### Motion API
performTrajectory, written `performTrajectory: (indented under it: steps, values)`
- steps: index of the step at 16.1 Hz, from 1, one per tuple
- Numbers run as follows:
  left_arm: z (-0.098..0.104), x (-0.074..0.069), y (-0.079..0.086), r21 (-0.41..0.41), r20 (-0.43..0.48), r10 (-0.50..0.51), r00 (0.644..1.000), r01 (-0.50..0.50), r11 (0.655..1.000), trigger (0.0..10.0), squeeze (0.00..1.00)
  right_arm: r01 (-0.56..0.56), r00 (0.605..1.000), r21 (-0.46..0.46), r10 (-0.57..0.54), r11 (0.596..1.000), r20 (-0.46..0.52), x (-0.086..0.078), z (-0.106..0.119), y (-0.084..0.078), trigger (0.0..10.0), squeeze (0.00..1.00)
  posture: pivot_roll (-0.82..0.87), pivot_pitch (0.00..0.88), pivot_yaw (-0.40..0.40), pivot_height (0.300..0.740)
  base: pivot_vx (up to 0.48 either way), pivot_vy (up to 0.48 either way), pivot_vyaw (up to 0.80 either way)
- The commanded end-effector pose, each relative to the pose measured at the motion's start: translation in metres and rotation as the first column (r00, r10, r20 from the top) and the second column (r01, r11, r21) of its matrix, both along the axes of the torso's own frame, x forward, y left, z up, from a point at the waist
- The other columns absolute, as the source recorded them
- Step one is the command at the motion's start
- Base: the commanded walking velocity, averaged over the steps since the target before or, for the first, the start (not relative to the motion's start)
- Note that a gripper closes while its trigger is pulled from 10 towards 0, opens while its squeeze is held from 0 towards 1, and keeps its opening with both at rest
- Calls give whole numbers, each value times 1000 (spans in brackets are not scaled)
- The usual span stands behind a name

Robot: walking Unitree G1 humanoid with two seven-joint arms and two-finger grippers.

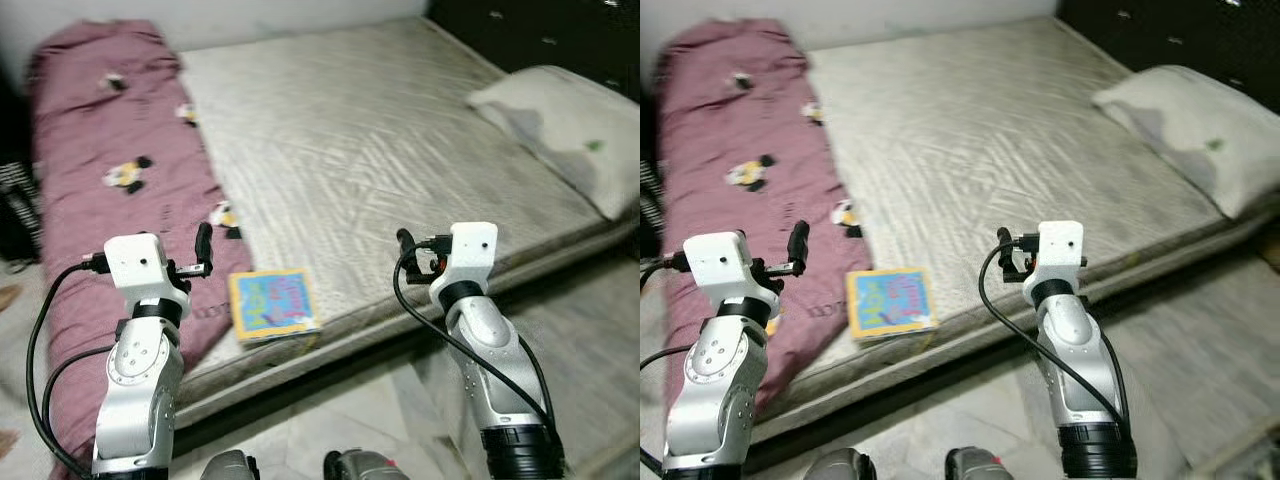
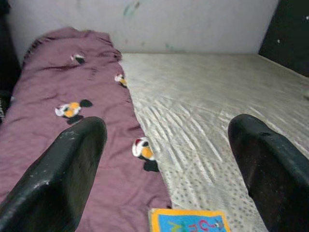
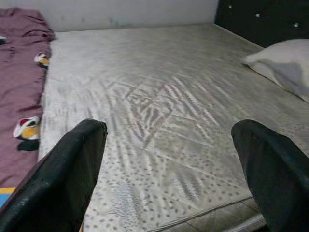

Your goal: Clean up the room

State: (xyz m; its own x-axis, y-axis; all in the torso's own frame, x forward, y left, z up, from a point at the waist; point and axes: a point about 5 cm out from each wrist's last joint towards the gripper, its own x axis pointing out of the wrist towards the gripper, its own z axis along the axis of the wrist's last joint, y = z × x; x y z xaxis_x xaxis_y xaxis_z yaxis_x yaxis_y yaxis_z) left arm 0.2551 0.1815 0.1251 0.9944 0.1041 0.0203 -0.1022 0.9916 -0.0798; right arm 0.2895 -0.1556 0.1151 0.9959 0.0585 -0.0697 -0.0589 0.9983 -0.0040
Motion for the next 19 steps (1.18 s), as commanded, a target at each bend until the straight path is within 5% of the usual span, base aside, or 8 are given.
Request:
performTrajectory:
  steps: [1,11,19]
  values:
    - [-1,-2,-1,1,-13,4,1000,-4,1000,10000,0,4,1000,-3,-4,1000,1,-1,3,-2,10000,0,-48,110,-24,740,0,0,-800]
    - [2,5,0,-19,-10,8,1000,-9,1000,10000,0,-17,999,27,16,999,37,6,11,6,10000,0,-46,101,4,740,0,0,-56]
    - [1,5,-6,-29,-10,21,1000,-21,999,10000,0,-34,999,25,33,999,42,9,12,8,10000,0,-42,94,-7,646,0,0,0]
